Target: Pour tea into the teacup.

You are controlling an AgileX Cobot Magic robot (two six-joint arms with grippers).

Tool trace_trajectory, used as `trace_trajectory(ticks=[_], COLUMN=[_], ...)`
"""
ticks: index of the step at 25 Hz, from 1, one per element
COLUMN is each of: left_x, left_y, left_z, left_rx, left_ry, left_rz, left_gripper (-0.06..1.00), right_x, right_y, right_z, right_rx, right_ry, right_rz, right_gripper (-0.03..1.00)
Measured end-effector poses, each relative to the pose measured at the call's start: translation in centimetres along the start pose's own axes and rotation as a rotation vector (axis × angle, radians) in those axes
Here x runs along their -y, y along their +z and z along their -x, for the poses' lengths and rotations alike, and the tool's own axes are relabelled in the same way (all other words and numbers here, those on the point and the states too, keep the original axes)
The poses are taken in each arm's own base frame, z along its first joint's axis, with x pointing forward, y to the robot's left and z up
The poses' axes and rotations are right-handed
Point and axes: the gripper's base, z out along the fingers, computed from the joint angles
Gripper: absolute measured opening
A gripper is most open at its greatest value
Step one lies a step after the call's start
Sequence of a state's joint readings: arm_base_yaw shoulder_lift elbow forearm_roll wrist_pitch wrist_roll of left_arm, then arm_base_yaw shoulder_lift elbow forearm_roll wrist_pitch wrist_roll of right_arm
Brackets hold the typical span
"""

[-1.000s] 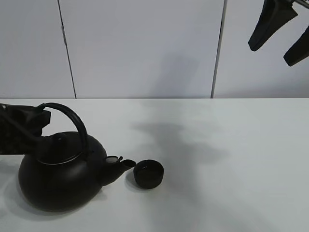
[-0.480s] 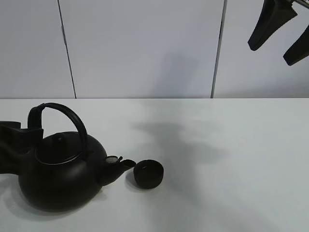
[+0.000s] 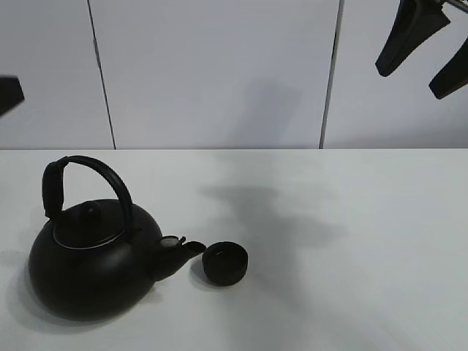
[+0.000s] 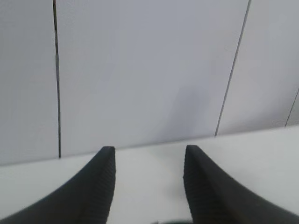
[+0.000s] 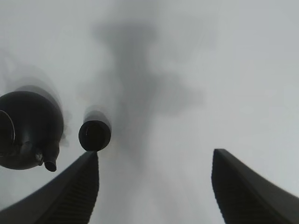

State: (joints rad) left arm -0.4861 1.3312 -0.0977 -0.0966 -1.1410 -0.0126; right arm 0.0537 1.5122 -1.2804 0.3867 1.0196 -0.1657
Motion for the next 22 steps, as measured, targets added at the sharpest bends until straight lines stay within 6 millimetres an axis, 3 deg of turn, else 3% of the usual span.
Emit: trace_trajectory(ticks=[3,6,10,13,19,22], left_x=[0.4,1.5,2.5,2.7,1.9,1.9], left_y=[0.7,2.6,5.7,7.6,9.0,10.1], left_z=[2.7,4.9,7.5,10.5,15.8,16.3], left_rx=[0.105,0.092,-0.077,-0.215,-0.377,-0.541], left_ry=[-0.057,-0.061,-0.11,-0.111,-0.18,-0.297], left_rz=[-0.029,-0.119,-0.173,-0.135,0.032,0.105], left_gripper=[0.34,0.34,0.37,0.46,0.52,0.52], right_x=[0.0,0.0,0.0,0.0,0.0,0.0], right_y=[0.0,0.0,0.0,0.0,0.0,0.0], right_z=[0.0,0.0,0.0,0.0,0.0,0.0], right_rx=[0.0,0.001,0.001,0.001,0.001,0.001], right_ry=[0.0,0.0,0.0,0.0,0.0,0.0], right_rz=[0.0,0.0,0.0,0.0,0.0,0.0], right_gripper=[0.47,0.47,0.47,0.47,0.47,0.47])
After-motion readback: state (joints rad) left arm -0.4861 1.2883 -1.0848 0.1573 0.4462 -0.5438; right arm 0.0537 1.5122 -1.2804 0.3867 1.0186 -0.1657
